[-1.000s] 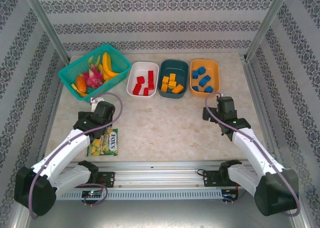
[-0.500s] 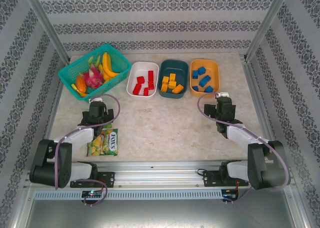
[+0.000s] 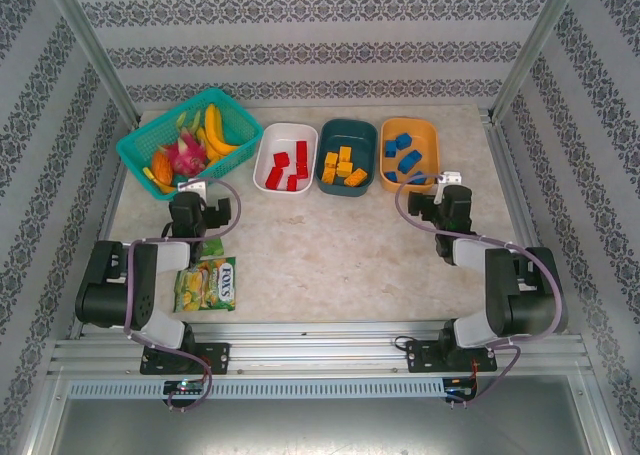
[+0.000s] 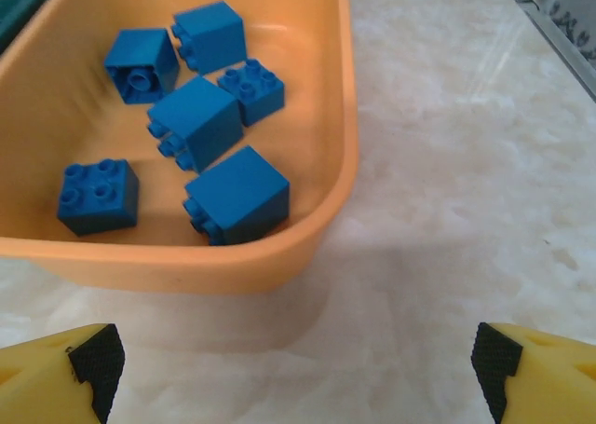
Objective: Sort the legos into containers by color
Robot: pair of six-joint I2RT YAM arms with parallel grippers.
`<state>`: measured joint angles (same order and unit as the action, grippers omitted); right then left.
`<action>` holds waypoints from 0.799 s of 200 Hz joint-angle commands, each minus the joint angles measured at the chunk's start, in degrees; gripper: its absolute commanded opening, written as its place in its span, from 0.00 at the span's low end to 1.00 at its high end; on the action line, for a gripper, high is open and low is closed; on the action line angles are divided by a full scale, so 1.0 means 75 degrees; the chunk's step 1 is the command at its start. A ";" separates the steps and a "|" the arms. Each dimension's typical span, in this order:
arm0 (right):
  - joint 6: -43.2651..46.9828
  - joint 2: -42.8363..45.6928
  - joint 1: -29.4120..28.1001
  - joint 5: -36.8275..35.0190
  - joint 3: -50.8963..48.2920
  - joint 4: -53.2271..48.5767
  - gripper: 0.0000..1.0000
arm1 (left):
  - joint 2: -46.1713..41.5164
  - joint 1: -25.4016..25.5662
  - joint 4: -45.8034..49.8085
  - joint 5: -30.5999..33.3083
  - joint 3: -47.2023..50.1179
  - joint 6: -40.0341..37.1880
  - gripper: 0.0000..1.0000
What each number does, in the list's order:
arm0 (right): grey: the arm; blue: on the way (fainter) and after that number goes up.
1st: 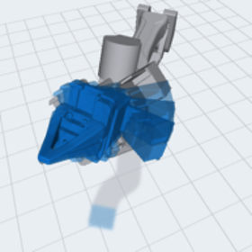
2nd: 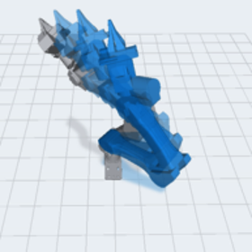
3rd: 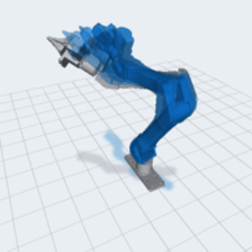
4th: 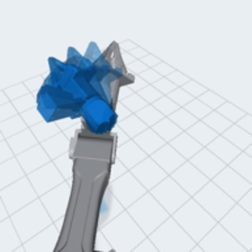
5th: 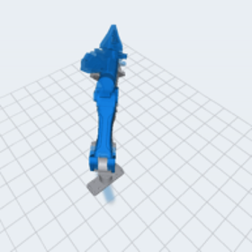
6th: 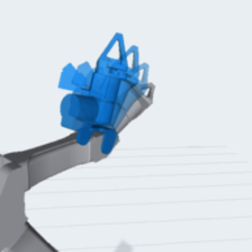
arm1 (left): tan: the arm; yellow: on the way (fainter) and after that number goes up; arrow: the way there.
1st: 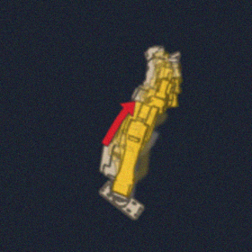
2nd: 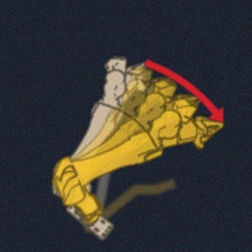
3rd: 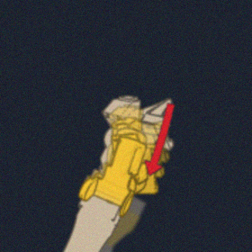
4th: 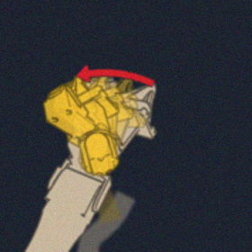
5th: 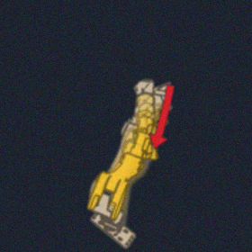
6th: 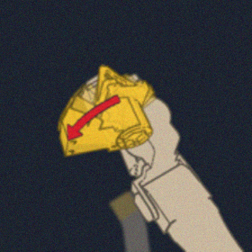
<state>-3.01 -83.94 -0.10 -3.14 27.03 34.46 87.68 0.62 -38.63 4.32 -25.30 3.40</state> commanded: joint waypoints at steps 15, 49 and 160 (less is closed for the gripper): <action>0.0069 -0.0409 0.0025 0.0343 -0.1220 0.3263 0.98 | 0.0165 -0.0105 -0.1604 0.0059 0.0491 -0.0046 1.00; 0.0149 -0.0330 -0.0146 -0.0081 -0.0652 0.2187 0.98 | 0.0234 -0.0099 -0.1478 0.0009 0.0373 -0.0083 1.00; 0.0301 -0.0344 -0.0189 0.0196 -0.0643 0.2187 0.98 | 0.0233 -0.0048 -0.1285 -0.0235 0.0268 -0.0289 1.00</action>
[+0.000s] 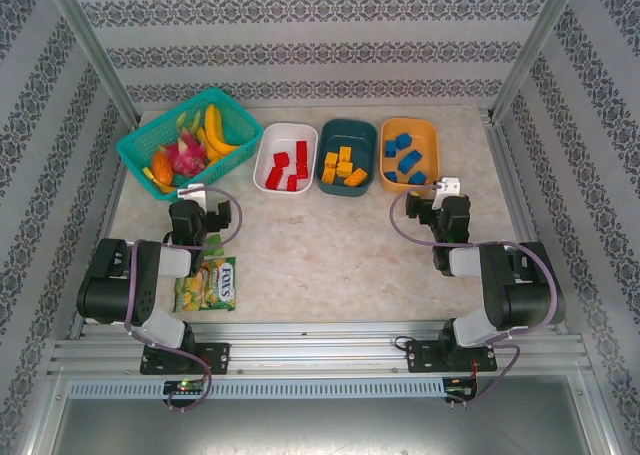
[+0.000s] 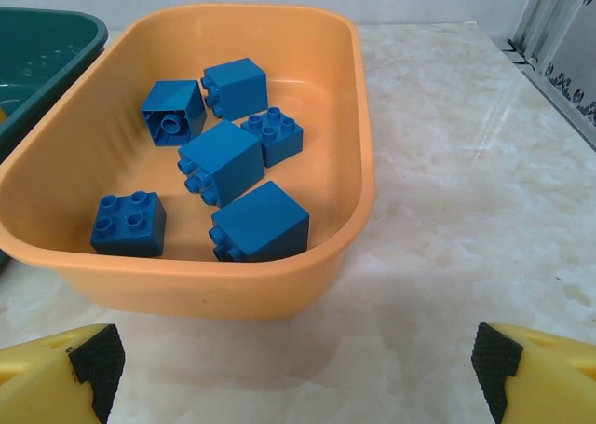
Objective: Sort the legos into containers by color
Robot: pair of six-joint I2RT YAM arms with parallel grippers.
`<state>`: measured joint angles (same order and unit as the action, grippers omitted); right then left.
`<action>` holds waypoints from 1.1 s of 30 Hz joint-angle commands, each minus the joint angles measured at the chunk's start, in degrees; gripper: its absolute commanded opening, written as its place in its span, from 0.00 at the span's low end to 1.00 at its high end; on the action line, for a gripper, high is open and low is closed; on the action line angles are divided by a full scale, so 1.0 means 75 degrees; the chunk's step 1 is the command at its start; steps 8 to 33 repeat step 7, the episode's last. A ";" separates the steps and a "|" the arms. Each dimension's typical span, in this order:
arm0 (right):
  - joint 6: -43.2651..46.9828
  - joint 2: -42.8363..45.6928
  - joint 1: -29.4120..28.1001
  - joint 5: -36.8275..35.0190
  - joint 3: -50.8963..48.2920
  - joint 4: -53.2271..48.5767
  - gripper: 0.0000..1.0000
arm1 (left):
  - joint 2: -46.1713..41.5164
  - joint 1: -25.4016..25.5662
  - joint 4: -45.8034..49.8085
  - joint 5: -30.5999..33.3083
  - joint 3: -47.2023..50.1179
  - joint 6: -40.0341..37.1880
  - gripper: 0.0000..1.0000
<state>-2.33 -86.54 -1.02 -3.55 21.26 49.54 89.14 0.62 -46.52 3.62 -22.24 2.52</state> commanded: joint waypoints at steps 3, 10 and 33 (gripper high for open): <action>0.0189 0.0005 -0.0029 0.0344 0.0165 0.0122 0.98 | 0.0038 -0.0049 -0.0230 -0.0148 -0.0140 -0.0174 1.00; 0.0210 0.0042 -0.0029 0.0407 0.0096 0.0203 0.98 | 0.0035 -0.0057 -0.0230 -0.0145 -0.0134 -0.0181 1.00; 0.0210 0.0042 -0.0029 0.0407 0.0096 0.0203 0.98 | 0.0035 -0.0057 -0.0230 -0.0145 -0.0134 -0.0181 1.00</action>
